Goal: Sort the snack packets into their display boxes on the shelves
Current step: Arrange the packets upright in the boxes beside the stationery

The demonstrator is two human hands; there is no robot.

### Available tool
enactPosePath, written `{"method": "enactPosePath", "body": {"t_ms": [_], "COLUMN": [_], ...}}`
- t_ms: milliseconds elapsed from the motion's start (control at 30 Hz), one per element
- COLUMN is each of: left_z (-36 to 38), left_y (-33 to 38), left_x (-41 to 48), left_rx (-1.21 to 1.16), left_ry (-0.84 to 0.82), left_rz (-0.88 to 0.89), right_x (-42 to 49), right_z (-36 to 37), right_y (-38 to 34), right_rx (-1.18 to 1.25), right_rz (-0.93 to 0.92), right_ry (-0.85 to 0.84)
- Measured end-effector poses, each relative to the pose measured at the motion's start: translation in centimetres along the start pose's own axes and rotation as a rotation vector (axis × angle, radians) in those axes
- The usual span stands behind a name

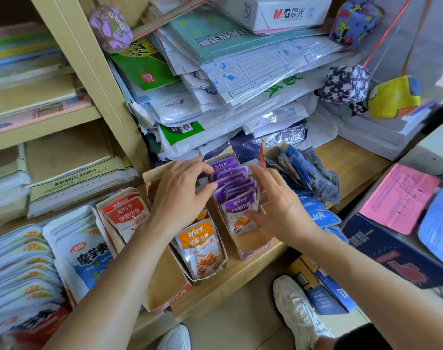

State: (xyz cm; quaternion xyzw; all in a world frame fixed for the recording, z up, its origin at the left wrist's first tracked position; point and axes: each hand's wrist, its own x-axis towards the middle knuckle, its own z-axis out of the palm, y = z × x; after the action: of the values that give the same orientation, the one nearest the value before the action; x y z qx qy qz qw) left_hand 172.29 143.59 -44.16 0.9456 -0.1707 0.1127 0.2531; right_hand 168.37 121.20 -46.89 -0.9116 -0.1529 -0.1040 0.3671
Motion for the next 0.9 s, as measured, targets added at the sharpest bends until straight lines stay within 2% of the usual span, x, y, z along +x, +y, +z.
{"method": "enactPosePath", "body": {"t_ms": [100,167,300,367,533,767,900], "left_z": [-0.2,-0.4,-0.1,0.3,0.9,1.4,1.6], "left_y": [-0.2,-0.3,0.0,0.1,-0.1,0.2,0.1], "left_x": [-0.2,-0.2,-0.7,-1.0,-1.0,-0.3,-0.3], "left_rx": [-0.011,-0.021,-0.027,0.053,0.204,0.062,0.152], "left_ry": [0.072,0.116,0.005,-0.026,0.02,0.054,0.018], "left_rz": [0.031,0.063,0.142,0.151,0.146,0.094,0.119], "right_x": [0.0,-0.1,-0.4,-0.3,-0.2,-0.1,-0.2], "right_z": [0.0,0.0,0.0,-0.1,-0.2,-0.3,-0.3], "right_y": [0.1,0.2,0.3,0.3,0.2,0.0,-0.1], "right_rx": [0.031,0.011,0.002,-0.004,0.039,0.1,0.104], "right_rz": [0.123,0.129,0.142,0.156,0.197,0.234,0.242], "right_ry": [0.025,0.011,-0.026,-0.033,-0.103,-0.103,-0.107]}}
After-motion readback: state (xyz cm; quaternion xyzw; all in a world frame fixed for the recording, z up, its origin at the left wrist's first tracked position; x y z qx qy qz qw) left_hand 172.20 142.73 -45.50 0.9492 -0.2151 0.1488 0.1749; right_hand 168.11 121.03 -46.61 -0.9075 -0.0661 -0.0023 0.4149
